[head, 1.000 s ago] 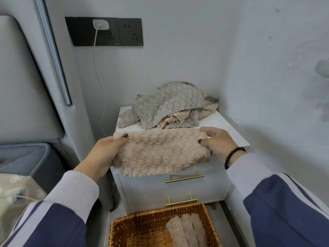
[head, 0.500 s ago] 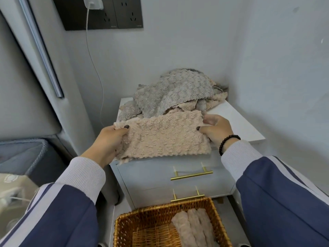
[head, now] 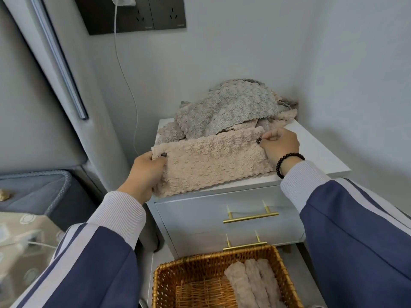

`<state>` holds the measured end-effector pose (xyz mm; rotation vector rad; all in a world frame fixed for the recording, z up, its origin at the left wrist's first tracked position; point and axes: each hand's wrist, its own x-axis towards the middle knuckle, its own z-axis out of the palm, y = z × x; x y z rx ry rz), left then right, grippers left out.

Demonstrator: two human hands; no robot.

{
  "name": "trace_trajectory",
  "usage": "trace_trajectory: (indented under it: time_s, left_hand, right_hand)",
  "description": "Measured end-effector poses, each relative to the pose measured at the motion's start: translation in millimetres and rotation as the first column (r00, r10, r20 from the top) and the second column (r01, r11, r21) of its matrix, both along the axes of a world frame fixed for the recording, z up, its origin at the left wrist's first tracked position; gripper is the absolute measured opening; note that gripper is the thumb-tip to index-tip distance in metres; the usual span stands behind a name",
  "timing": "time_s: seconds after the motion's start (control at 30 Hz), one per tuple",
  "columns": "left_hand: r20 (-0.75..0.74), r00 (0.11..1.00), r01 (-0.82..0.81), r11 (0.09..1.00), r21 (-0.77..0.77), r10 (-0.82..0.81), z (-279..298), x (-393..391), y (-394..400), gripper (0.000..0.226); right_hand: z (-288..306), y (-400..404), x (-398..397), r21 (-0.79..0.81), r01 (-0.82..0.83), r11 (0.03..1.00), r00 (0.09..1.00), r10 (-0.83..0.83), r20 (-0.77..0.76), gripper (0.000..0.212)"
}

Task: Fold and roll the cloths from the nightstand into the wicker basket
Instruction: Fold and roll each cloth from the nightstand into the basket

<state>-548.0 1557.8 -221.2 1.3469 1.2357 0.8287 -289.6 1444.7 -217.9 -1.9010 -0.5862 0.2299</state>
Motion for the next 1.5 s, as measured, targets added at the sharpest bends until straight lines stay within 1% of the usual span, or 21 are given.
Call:
trace_trajectory:
  time_s: [0.07,0.17,0.3,0.37,0.47,0.57,0.63,0.73,0.8,0.87,0.9,0.97,1.0,1.1,1.17,1.23,1.27,1.33,1.37,1.43,1.5]
  left_hand:
    - [-0.009,0.999,-0.048,0.998,0.048,0.049,-3,-2,3,0.014]
    - [0.021,0.998,-0.066,0.993,0.097,0.064,-6,-3,9,0.013]
    - [0.019,0.995,-0.104,0.988,0.115,0.103,-10,0,17,0.014]
    - [-0.056,0.991,-0.115,0.982,0.147,0.125,-11,2,19,0.017]
    - [-0.232,0.962,-0.096,0.973,0.209,0.144,-10,5,20,0.025]
    - [-0.42,0.898,-0.018,0.964,0.266,0.133,-6,10,19,0.016]
    - [-0.52,0.847,0.039,0.962,0.271,0.112,-5,14,18,0.019]
    - [-0.595,0.798,0.103,0.953,0.285,0.092,-6,18,16,0.018]
    - [-0.569,0.819,0.111,0.955,0.276,0.069,-6,16,16,0.022]
    - [-0.547,0.835,0.107,0.957,0.27,0.061,-8,13,17,0.031]
    - [-0.541,0.839,0.112,0.953,0.28,0.06,-8,11,17,0.028]
    - [-0.48,0.875,0.123,0.935,0.332,0.055,-7,7,13,0.005]
    - [-0.45,0.892,0.129,0.927,0.353,0.048,-4,5,9,0.002]
    - [-0.337,0.942,0.157,0.899,0.41,-0.011,9,-3,-5,0.018]
    - [-0.235,0.969,0.171,0.883,0.437,-0.072,20,-9,-18,0.029]
    - [-0.112,0.986,0.161,0.891,0.425,-0.125,29,-13,-30,0.03]
    - [-0.028,0.99,0.141,0.913,0.382,-0.142,31,-15,-35,0.026]
    - [0.151,0.979,0.098,0.965,0.243,-0.137,35,-19,-42,0.014]
    - [0.213,0.969,0.086,0.977,0.196,-0.128,38,-22,-46,0.013]
    - [0.285,0.951,0.073,0.983,0.17,-0.12,45,-27,-57,0.019]
    - [0.313,0.943,0.061,0.985,0.162,-0.11,49,-33,-66,0.015]
  right_hand:
    - [-4,1,1,-0.036,0.001,0.999,1.0,-0.001,-0.013,0.019]
    - [-3,3,2,-0.047,0.006,0.999,1.0,-0.007,-0.015,0.013]
    - [1,2,0,-0.116,-0.027,0.993,1.0,0.028,0.006,0.014]
    - [4,2,0,-0.172,-0.057,0.983,0.998,0.06,0.014,0.018]
    - [9,1,2,-0.236,-0.094,0.967,0.995,0.099,0.009,0.021]
    - [10,2,3,-0.288,-0.143,0.947,0.989,0.148,-0.004,0.022]
    - [10,3,3,-0.291,-0.192,0.937,0.981,0.193,-0.024,0.008]
    - [12,2,1,-0.285,-0.262,0.922,0.965,0.256,-0.058,0.018]
    - [15,1,-1,-0.296,-0.291,0.91,0.957,0.278,-0.084,0.023]
    - [16,0,1,-0.315,-0.308,0.898,0.951,0.288,-0.109,0.036]
    - [16,-1,2,-0.322,-0.314,0.893,0.949,0.292,-0.116,0.041]
    - [16,-4,4,-0.307,-0.322,0.895,0.946,0.295,-0.132,0.055]
    - [17,-7,3,-0.283,-0.325,0.902,0.944,0.292,-0.154,0.062]
    - [19,-17,0,-0.096,-0.291,0.952,0.923,0.252,-0.291,0.08]
    - [23,-28,-1,-0.048,-0.262,0.964,0.924,0.236,-0.299,0.07]
    - [27,-40,-2,-0.044,-0.251,0.967,0.943,0.234,-0.238,0.039]
    - [30,-50,-4,-0.027,-0.247,0.969,0.949,0.236,-0.207,0.035]
    - [36,-66,-11,-0.001,-0.251,0.968,0.955,0.248,-0.161,0.041]
    - [39,-74,-15,0.01,-0.252,0.968,0.958,0.251,-0.135,0.044]
    - [50,-90,-23,0.011,-0.249,0.968,0.967,0.249,-0.047,0.051]
    - [60,-104,-28,0.015,-0.22,0.975,0.974,0.219,0.055,0.046]
